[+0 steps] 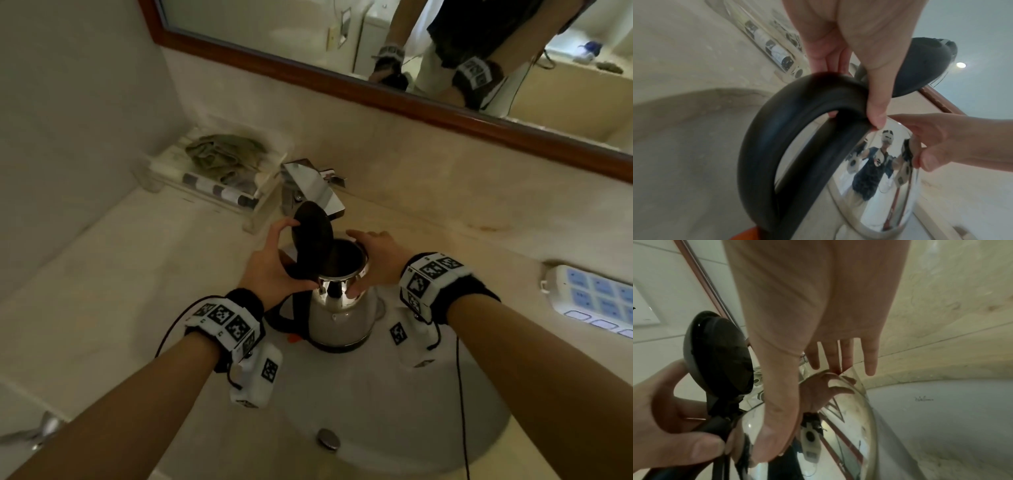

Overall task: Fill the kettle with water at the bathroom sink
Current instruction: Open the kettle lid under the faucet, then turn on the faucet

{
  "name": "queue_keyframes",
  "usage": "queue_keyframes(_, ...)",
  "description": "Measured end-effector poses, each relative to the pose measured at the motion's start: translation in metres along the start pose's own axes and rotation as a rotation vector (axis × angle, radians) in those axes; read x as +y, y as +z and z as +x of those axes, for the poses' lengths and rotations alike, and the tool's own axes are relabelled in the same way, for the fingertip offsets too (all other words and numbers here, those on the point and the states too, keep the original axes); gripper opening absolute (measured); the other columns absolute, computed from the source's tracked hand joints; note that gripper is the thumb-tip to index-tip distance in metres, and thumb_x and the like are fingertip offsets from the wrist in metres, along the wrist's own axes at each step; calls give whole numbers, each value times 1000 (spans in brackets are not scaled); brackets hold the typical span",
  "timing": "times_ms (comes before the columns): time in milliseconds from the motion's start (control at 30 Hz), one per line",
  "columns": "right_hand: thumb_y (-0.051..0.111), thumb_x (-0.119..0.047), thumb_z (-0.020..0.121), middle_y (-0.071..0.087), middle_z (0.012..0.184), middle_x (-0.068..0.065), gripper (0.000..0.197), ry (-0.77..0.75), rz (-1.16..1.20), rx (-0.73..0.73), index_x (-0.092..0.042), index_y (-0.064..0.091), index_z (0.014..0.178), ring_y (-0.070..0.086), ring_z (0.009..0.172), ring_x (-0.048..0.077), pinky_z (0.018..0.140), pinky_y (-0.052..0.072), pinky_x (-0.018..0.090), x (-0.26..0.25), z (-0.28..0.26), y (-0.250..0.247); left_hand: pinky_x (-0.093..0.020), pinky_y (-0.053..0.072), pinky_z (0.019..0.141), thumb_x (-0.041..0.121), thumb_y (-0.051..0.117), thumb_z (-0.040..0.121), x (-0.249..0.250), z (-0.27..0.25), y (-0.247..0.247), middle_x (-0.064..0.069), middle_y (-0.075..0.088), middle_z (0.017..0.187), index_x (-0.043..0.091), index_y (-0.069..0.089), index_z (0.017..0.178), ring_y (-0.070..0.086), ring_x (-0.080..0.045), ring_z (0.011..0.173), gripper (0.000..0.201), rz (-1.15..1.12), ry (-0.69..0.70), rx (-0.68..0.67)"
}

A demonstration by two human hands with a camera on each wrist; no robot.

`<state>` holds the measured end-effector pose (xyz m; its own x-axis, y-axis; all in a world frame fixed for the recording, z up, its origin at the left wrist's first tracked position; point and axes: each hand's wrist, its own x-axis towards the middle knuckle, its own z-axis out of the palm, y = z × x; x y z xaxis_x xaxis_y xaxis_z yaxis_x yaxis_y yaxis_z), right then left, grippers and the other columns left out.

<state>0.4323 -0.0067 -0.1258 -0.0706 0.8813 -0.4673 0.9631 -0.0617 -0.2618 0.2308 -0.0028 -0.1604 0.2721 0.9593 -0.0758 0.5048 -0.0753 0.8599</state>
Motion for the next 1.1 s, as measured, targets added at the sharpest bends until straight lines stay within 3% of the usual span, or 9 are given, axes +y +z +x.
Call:
queue_keyframes(167, 83, -40, 62, 40, 145, 7, 113, -24, -25, 16, -19, 15, 150, 29, 134, 29, 109, 30, 41, -4, 8, 6, -21, 49, 62, 14, 85, 56, -12, 0, 4, -6, 65, 73, 42, 29, 122, 65, -19, 72, 90, -20, -30, 23)
queue_keyframes(233, 82, -39, 64, 39, 148, 5, 107, -33, -10, -15, -19, 20, 149, 31, 137, 28, 112, 28, 39, -2, 11, 7, -27, 51, 66, 14, 85, 57, -16, -1, 6, -5, 65, 73, 44, 28, 121, 64, -19, 73, 91, -8, -44, 16)
queue_keyframes(333, 77, -30, 75, 47, 144, 4, 82, 25, 200, -75, -20, 34, 144, 43, 133, 21, 108, 32, 30, 9, 18, -6, -33, 54, 70, 15, 85, 56, -18, 1, 7, -5, 65, 72, 46, 27, 121, 65, -19, 72, 92, 2, -45, 14)
queue_keyframes(400, 67, -24, 85, 51, 141, 6, 66, 40, 290, 44, -19, 36, 143, 47, 129, 21, 107, 33, 29, 17, 24, -21, -31, 52, 69, 16, 85, 56, -19, 2, 6, -4, 65, 71, 46, 27, 121, 65, -18, 71, 92, -7, -47, 32)
queue_keyframes(500, 52, -15, 94, 19, 158, 6, 67, -81, 99, 316, -15, 15, 151, 30, 141, 24, 117, 25, 34, 19, 36, -36, -30, 53, 69, 17, 85, 56, -23, 2, 5, -3, 65, 71, 44, 26, 122, 65, -17, 71, 93, -16, -51, 50)
queue_keyframes(600, 43, -8, 97, -2, 160, 6, 68, -238, -173, 333, -9, 2, 150, 12, 148, 21, 116, 10, 22, 11, 43, -34, -32, 54, 69, 18, 86, 56, -24, 3, 5, -2, 65, 71, 44, 25, 122, 65, -18, 70, 93, -7, -52, 35)
queue_keyframes(667, 40, -6, 97, -7, 160, 9, 67, -269, -325, 317, -6, -2, 150, 8, 148, 21, 118, 10, 25, 10, 46, -30, -33, 54, 69, 18, 85, 57, -22, 3, 5, -3, 65, 72, 45, 24, 121, 65, -18, 71, 93, 3, -43, 15)
queue_keyframes(833, 41, 3, 91, -13, 159, 7, 76, -293, -434, 311, -7, -7, 149, 0, 149, 19, 120, 8, 31, 19, 51, -29, -30, 54, 67, 17, 85, 58, -23, 3, 5, -2, 64, 70, 49, 25, 118, 65, -16, 68, 91, -9, -29, 3)
queue_keyframes(1100, 39, -8, 98, -18, 159, -1, 71, -178, -361, 229, -13, -9, 150, -2, 148, 14, 120, 8, 32, 21, 56, -35, -34, 56, 73, 19, 85, 58, -25, 3, 4, -4, 66, 76, 48, 22, 121, 65, -17, 73, 93, -3, -48, 29)
